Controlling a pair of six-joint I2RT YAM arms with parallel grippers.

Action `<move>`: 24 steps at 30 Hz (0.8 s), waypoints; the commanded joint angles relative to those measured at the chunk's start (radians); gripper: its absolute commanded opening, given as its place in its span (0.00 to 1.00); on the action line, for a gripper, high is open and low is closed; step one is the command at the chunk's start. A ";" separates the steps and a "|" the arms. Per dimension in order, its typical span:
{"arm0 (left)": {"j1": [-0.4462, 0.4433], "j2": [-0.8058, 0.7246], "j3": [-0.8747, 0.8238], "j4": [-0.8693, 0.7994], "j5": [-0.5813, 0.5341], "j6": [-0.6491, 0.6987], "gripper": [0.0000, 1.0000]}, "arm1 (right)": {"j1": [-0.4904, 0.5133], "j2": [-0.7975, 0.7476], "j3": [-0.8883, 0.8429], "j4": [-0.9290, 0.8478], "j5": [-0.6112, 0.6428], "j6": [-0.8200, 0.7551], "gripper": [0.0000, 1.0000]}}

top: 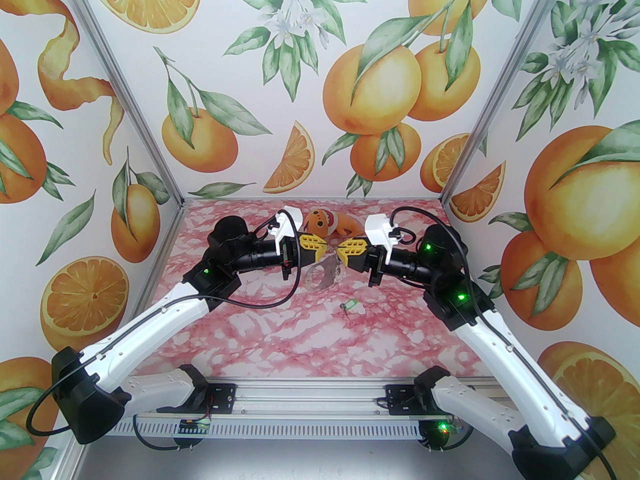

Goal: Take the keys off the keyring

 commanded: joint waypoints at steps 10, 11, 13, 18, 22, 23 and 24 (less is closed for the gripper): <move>0.002 0.016 0.005 -0.011 0.034 0.090 0.27 | -0.001 0.008 0.020 0.061 -0.046 0.051 0.00; 0.003 0.024 0.013 -0.003 0.061 0.089 0.29 | -0.001 0.008 0.020 0.059 -0.053 0.054 0.00; 0.004 0.037 0.031 -0.020 0.094 0.095 0.31 | -0.002 0.013 0.028 0.045 -0.060 0.053 0.00; 0.004 0.059 0.049 -0.053 0.142 0.132 0.31 | -0.001 0.018 0.034 0.043 -0.076 0.057 0.00; 0.003 0.073 0.062 -0.053 0.179 0.123 0.30 | -0.001 0.020 0.033 0.038 -0.078 0.056 0.00; 0.004 0.077 0.065 -0.053 0.186 0.123 0.29 | -0.001 0.019 0.033 0.038 -0.078 0.056 0.00; 0.005 0.080 0.066 -0.049 0.199 0.122 0.29 | -0.001 0.018 0.034 0.038 -0.078 0.056 0.00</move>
